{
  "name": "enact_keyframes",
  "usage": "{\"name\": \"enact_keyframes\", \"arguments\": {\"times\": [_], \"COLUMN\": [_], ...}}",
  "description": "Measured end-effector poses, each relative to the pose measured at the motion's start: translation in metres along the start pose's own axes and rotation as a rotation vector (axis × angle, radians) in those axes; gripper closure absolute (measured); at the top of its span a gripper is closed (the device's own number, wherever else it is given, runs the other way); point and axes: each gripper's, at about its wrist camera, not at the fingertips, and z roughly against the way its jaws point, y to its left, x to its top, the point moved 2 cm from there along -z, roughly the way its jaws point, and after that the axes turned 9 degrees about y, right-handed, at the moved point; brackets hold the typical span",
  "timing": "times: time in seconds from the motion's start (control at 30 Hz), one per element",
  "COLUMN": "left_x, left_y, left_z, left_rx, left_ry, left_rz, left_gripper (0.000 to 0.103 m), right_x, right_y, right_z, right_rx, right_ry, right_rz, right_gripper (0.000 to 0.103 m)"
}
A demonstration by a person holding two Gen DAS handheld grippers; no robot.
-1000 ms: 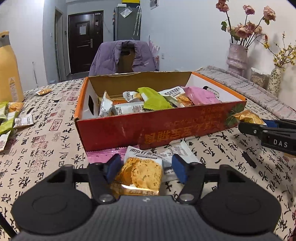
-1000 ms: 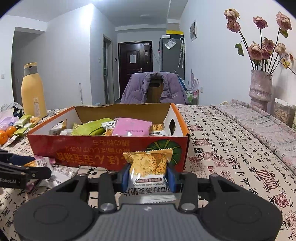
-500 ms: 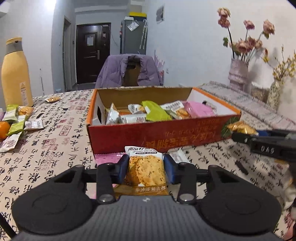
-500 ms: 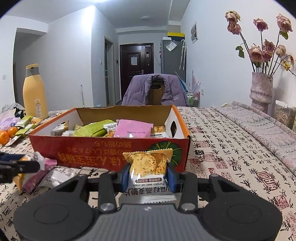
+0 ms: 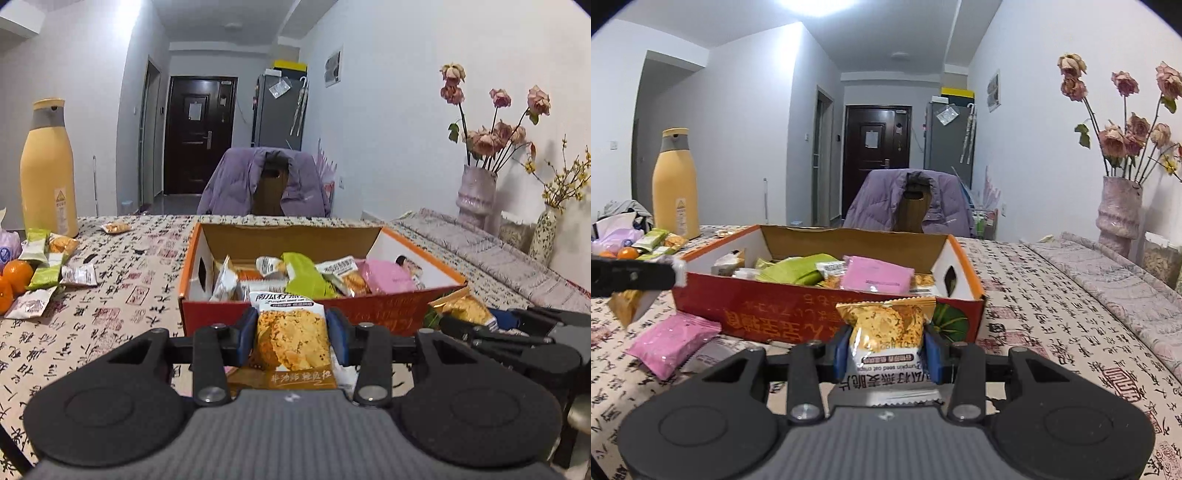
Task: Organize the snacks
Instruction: 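Carry both packets over the box and open both tools to drop them, then grasp the pink packet with the left tool while the right tool grasps a white packet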
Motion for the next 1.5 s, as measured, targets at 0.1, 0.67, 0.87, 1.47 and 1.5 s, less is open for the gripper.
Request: {"name": "enact_keyframes", "arguments": {"times": [0.1, 0.67, 0.87, 1.47, 1.5], "left_x": [0.006, 0.082, 0.087, 0.045, 0.039], "left_y": [-0.003, -0.010, -0.001, 0.040, 0.043], "left_z": [0.001, -0.060, -0.097, -0.051, -0.049], "left_rx": [0.003, 0.115, 0.154, 0.167, 0.172], "left_ry": [-0.018, -0.040, 0.033, 0.041, 0.061], "left_rz": [0.002, 0.033, 0.056, 0.134, 0.132], "left_gripper": [0.061, 0.061, 0.050, 0.000, 0.000], "right_x": [0.005, 0.082, 0.093, 0.059, 0.055], "right_y": [0.005, 0.006, -0.001, -0.013, -0.012], "right_z": [0.004, -0.043, -0.080, -0.036, -0.032], "right_rx": [0.013, -0.008, -0.019, -0.005, -0.008], "right_ry": [-0.019, -0.042, 0.059, 0.049, 0.047], "right_rz": [0.015, 0.034, 0.007, -0.022, -0.015], "right_gripper": [0.063, 0.063, 0.062, 0.000, 0.000]}}
